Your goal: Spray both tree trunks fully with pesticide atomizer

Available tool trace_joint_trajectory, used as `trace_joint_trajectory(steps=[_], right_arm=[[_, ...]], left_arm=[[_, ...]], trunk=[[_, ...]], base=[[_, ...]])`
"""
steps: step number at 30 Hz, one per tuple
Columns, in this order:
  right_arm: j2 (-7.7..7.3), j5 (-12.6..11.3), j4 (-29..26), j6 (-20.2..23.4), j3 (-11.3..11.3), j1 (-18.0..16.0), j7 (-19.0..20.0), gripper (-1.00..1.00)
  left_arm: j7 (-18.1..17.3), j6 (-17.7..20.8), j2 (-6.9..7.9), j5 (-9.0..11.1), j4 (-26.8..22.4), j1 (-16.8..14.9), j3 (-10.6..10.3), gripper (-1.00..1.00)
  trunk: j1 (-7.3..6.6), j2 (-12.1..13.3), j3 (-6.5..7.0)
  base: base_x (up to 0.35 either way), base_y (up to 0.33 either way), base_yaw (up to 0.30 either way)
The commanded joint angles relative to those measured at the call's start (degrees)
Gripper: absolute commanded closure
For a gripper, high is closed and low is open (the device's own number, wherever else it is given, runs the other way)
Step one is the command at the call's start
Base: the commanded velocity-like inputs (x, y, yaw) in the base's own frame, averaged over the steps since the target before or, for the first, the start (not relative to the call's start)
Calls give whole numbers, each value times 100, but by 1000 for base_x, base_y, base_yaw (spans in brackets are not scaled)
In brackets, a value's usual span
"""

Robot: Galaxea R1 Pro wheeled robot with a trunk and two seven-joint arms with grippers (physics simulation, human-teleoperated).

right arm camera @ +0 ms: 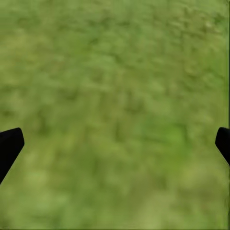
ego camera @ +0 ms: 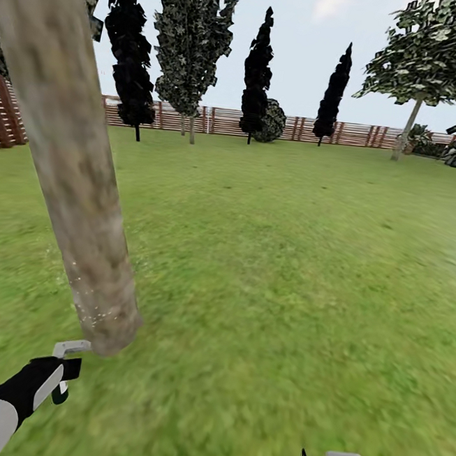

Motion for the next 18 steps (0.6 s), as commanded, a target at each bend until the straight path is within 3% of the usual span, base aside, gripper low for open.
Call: trace_joint_trajectory(steps=[1, 8, 18], right_arm=[[0, 0, 1, 0, 0, -2, 0, -100], [0, -1, 2, 0, 0, 3, 0, -100], [0, -3, -6, 0, -5, -1, 3, -100]], left_arm=[[-3, 0, 0, -3, 0, 0, 0, 100], [-1, 0, -12, -3, 0, 0, -1, 100], [-1, 0, -18, -3, 0, 0, -1, 100]], trunk=[[0, 0, 0], [0, 0, 0], [0, 0, 0]], base=[[161, -232, 21], [137, -245, 28], [28, -267, 234]])
